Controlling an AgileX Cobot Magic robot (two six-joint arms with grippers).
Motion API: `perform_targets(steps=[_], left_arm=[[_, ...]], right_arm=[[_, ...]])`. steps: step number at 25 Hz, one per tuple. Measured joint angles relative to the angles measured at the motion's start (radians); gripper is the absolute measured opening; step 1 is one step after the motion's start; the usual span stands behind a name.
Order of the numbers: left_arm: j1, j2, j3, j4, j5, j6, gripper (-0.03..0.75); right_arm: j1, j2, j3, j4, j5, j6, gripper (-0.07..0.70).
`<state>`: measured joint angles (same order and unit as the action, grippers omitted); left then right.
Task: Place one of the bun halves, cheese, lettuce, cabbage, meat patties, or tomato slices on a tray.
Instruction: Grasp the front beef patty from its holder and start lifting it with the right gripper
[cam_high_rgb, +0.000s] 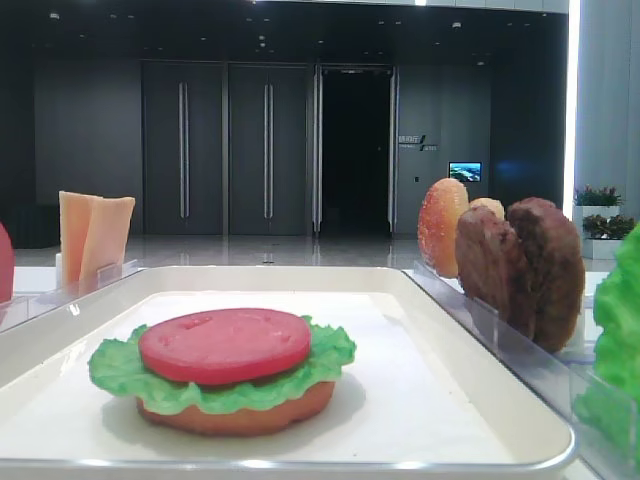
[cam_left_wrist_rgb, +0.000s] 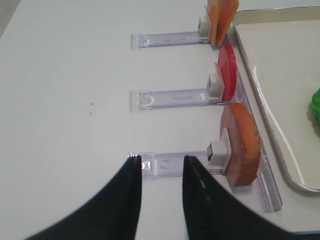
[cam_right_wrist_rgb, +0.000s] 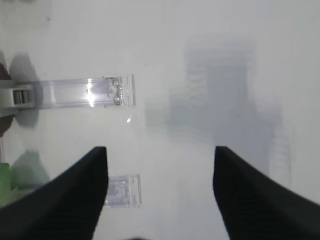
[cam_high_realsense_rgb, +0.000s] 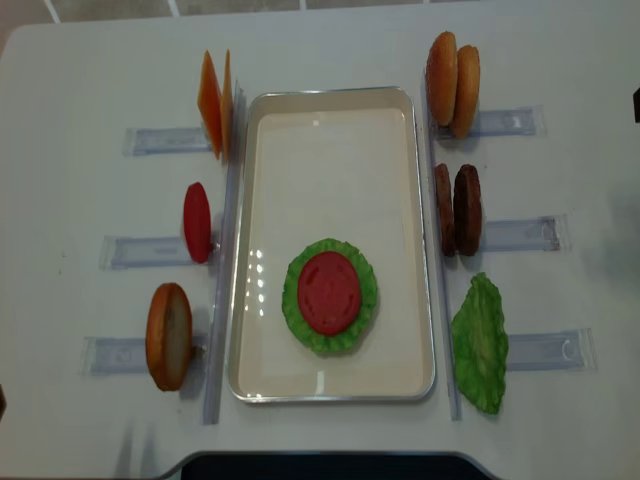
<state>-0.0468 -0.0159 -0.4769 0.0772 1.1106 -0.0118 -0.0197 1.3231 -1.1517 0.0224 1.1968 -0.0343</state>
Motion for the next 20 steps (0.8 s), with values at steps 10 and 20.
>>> perform_targets(steps=[10,20], left_arm=[[0.0,0.0,0.0,0.0,0.0,0.0,0.219],[0.0,0.0,0.0,0.0,0.0,0.0,0.219]], right_arm=[[0.0,0.139,-0.125,0.0,0.022,-0.014,0.461],[0.003,0.151,-0.173,0.026,0.026,0.041,0.461]])
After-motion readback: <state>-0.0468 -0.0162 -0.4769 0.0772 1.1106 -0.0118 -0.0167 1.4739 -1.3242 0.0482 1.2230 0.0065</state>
